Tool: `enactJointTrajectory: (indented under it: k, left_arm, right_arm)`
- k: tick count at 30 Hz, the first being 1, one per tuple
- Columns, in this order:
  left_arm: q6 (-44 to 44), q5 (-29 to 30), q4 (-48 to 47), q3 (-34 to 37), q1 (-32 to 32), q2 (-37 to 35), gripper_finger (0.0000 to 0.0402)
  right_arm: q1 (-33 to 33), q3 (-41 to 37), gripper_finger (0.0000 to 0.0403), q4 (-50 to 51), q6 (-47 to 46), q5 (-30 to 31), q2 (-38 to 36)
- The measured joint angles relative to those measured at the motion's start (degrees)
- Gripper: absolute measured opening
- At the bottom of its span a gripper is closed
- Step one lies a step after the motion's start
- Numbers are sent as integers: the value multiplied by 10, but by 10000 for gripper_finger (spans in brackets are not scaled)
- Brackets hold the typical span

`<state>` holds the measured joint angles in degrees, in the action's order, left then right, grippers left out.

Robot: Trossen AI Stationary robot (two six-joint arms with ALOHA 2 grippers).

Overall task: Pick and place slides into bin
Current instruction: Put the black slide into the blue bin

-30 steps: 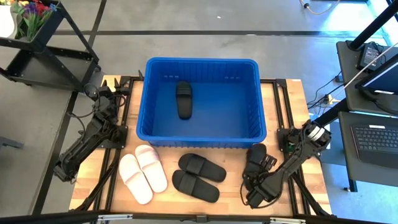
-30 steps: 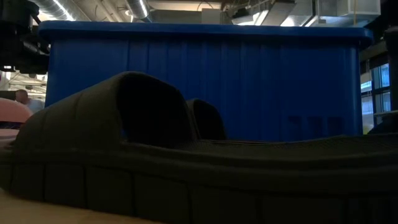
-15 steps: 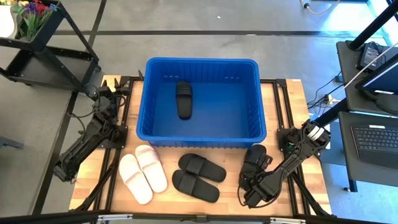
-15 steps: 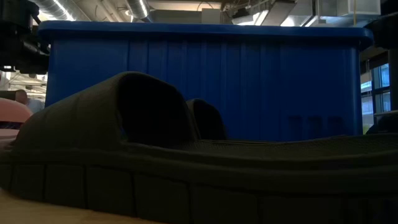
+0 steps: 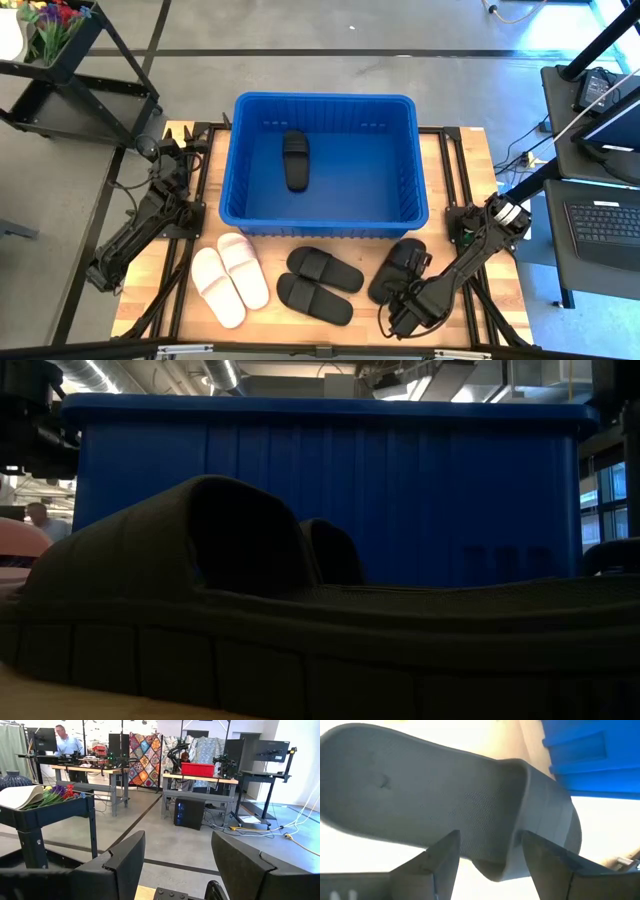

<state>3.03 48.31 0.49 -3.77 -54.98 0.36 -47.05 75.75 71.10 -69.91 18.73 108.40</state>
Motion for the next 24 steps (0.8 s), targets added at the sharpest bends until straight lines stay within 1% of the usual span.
enactJointTrajectory:
  k: [6, 15, 18, 21, 24]
  left_arm:
    - [0, 0, 0, 0, 0, 0, 224]
    - [0, 0, 0, 0, 0, 0, 224]
    - [0, 0, 0, 0, 0, 0, 224]
    - [0, 0, 0, 0, 0, 0, 224]
    - [0, 0, 0, 0, 0, 0, 224]
  right_arm:
    - [0, 25, 213, 3, 1, 0, 0]
    - [5, 26, 213, 50, 0, 76, 0]
    - [14, 15, 213, 49, 0, 78, 0]
    - [22, -3, 213, 25, 11, 78, 0]
    - [32, -19, 213, 34, 14, 77, 0]
